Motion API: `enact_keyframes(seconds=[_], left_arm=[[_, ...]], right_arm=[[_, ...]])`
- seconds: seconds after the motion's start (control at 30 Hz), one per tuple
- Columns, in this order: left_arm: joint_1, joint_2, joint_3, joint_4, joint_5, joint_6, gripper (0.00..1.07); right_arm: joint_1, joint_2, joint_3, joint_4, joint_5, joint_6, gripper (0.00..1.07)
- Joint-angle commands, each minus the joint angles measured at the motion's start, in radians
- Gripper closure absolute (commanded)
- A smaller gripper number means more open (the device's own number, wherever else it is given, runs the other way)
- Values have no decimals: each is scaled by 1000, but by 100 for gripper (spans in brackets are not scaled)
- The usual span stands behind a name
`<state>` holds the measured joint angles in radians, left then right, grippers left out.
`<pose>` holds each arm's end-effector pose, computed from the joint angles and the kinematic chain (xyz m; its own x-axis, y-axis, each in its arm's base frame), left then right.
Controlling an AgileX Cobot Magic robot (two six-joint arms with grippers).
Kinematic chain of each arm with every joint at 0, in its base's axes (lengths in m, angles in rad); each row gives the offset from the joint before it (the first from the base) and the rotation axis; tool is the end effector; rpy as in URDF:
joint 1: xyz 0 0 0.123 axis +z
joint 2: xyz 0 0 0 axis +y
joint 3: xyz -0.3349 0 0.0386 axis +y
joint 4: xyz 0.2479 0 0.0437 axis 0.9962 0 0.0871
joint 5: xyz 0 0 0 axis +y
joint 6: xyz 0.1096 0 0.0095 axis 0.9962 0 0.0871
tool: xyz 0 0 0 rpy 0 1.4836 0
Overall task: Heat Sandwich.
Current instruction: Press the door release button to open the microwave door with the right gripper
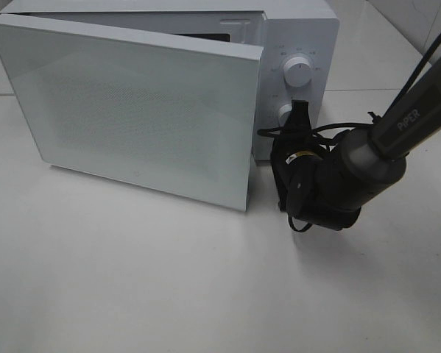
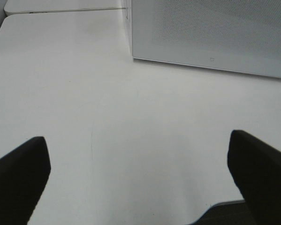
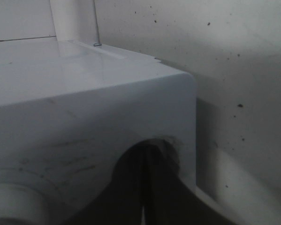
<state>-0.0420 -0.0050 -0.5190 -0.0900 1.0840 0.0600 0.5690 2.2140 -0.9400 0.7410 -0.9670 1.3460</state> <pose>-0.0450 -0.0069 0.2720 -0.4514 0.0367 -0.8916 0.1206 0.9925 -0.0202 0.3963 0.1810 0.1106 0.0654 0.9970 0.0414 0.2959 -0.0590 0.9534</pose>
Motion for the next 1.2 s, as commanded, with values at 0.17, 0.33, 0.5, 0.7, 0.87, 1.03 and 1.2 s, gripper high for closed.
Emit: enact_keyframes(seconds=[0.17, 0.33, 0.5, 0.7, 0.87, 1.03, 1.2], left_arm=[[0, -17, 1, -1, -13, -5, 9], [0, -17, 1, -1, -13, -5, 9], [0, -17, 1, -1, -13, -5, 9], [0, -17, 1, -1, -13, -5, 9], [0, -17, 1, -1, -13, -5, 9], [0, -17, 1, -1, -13, -5, 9], [0, -17, 1, -1, -13, -5, 9]], right_arm=[[-34, 8, -93, -98, -200, -26, 107], [-34, 8, -93, -99, -155, -25, 107], [-34, 7, -92, -99, -129, -25, 106], [-34, -24, -63, -99, -47, -26, 106], [-34, -62, -16, -99, 16, -26, 106], [-33, -112, 41, -100, 110, -30, 106], [-32, -156, 107, -103, 163, -37, 107]])
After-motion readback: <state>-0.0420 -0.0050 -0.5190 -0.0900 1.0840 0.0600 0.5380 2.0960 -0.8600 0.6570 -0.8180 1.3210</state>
